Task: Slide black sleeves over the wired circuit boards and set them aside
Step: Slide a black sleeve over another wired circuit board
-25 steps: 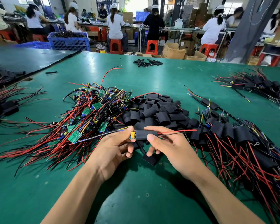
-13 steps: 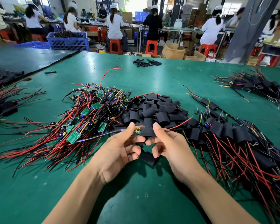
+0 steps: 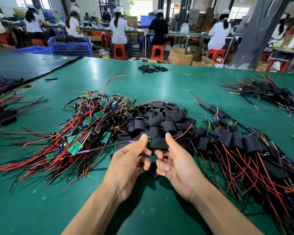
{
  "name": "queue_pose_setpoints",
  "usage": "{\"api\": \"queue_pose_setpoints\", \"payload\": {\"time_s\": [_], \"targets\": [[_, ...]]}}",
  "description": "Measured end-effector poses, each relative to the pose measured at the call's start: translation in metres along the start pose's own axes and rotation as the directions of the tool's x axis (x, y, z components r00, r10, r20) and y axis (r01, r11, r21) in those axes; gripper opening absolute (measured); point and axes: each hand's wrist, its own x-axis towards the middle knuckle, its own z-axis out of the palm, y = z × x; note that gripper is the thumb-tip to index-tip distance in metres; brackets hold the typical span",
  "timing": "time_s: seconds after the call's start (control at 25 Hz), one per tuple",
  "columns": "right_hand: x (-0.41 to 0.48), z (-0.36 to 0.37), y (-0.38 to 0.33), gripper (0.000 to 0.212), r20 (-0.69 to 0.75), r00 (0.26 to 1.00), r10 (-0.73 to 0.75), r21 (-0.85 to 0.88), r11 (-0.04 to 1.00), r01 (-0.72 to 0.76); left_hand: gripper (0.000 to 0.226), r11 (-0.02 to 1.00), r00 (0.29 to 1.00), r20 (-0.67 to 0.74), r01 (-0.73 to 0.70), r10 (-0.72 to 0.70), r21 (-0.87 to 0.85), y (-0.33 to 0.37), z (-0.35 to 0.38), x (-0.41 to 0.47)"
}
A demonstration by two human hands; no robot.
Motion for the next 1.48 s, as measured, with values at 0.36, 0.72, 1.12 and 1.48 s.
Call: {"api": "queue_pose_setpoints", "payload": {"time_s": [0.36,0.72,1.12,1.48], "targets": [[0.003,-0.004,0.001,0.048,0.089,0.996,0.024,0.004,1.000,-0.024,0.029,0.993,0.982,0.155,0.100,-0.109,0.065,0.005,-0.006,0.000],[0.005,-0.016,-0.004,0.052,0.258,0.966,-0.004,0.022,1.000,-0.002,0.042,0.994,0.975,0.196,0.102,-0.106,0.031,0.005,-0.013,0.000],[0.007,-0.023,-0.001,0.038,0.271,0.875,-0.401,-0.390,0.785,0.481,0.022,1.000,1.000,0.009,-0.021,0.021,0.002,0.008,-0.018,0.005],[0.009,-0.024,-0.003,0.028,0.260,0.893,-0.368,-0.429,0.784,0.448,0.006,0.984,0.988,-0.011,-0.152,0.154,0.095,0.008,-0.021,0.006]]}}
